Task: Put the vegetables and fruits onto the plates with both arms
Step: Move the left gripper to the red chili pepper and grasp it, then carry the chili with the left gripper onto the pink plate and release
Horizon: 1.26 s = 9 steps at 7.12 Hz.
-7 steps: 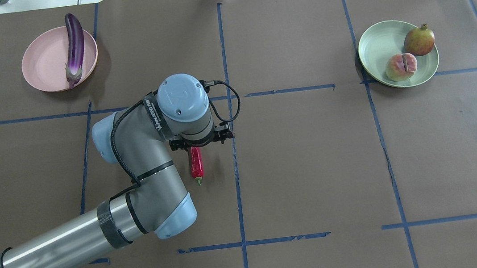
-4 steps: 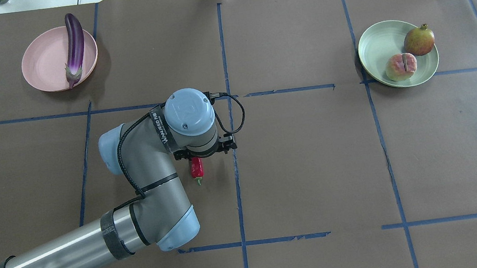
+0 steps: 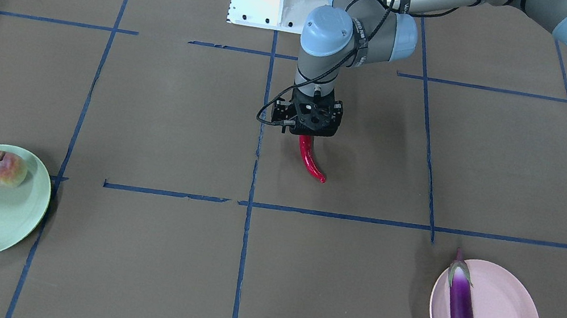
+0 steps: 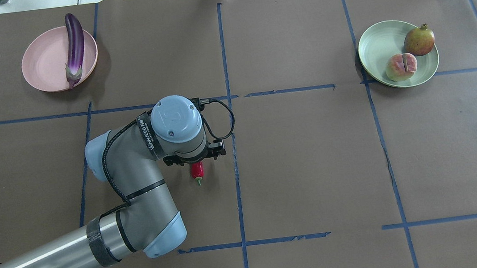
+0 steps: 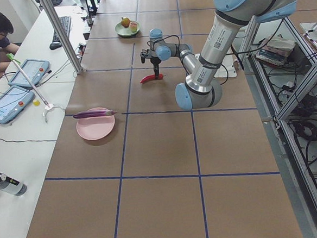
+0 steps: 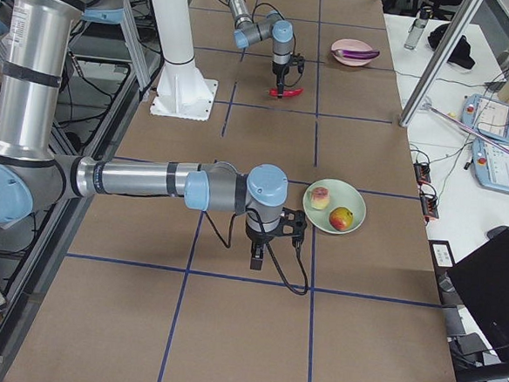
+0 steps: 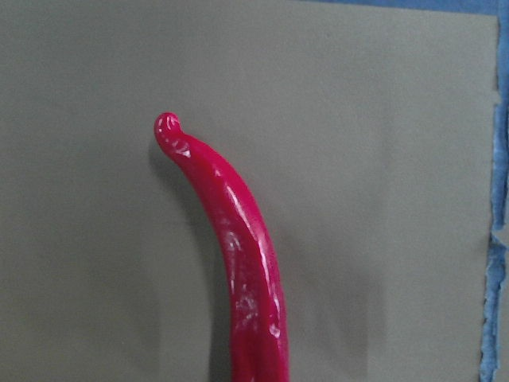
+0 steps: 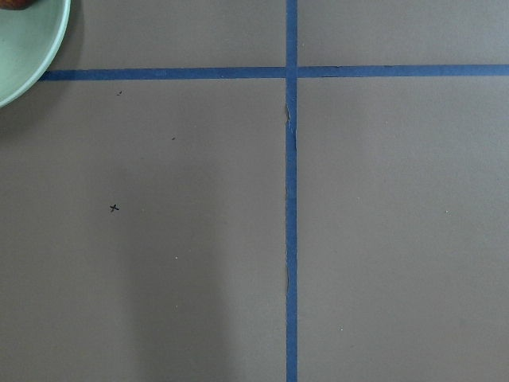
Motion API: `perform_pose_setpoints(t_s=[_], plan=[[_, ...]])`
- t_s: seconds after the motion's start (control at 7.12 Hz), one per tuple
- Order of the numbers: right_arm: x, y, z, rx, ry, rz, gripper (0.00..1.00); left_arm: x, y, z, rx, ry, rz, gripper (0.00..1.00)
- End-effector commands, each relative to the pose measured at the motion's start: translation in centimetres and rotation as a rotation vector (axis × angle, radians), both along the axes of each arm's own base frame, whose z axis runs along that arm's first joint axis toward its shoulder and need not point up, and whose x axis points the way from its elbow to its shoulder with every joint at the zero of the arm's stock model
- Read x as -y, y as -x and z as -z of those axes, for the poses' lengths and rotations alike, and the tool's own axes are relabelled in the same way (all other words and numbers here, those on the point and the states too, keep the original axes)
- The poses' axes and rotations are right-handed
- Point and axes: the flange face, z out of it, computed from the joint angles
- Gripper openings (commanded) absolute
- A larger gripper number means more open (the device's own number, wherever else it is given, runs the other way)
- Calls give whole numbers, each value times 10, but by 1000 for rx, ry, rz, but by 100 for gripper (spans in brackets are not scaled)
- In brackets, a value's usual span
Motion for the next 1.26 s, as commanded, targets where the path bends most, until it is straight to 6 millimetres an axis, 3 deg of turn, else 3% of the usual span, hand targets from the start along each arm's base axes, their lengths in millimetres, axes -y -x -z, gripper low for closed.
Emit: perform_pose_setpoints(t_s=[0.0, 0.14, 0.28, 0.42, 0.56, 0.84, 0.98, 1.12], plan=[[0, 0, 1, 0, -1, 0, 100, -1, 1, -1, -3, 4, -1, 14], [-1, 0, 0, 0, 0, 0, 100, -7, 2, 4, -26, 28, -31, 1], [0, 0, 1, 2, -1, 0, 100, -8, 9, 10, -42, 27, -34, 0], [-1, 0, 0, 0, 0, 0, 100, 7, 24, 15, -53, 22, -8, 0], [0, 0, 1, 0, -1, 0, 100, 42, 55, 16, -68, 44, 25, 0], [0, 1, 0, 2, 0, 2, 100, 131, 147, 0, -77, 72, 95, 0], [-1, 1, 0, 3, 0, 2, 100, 180, 196, -25, -7, 35, 99, 0], [0, 1, 1, 3, -1, 2, 100, 240, 260, -71, 74, -20, 66, 0]])
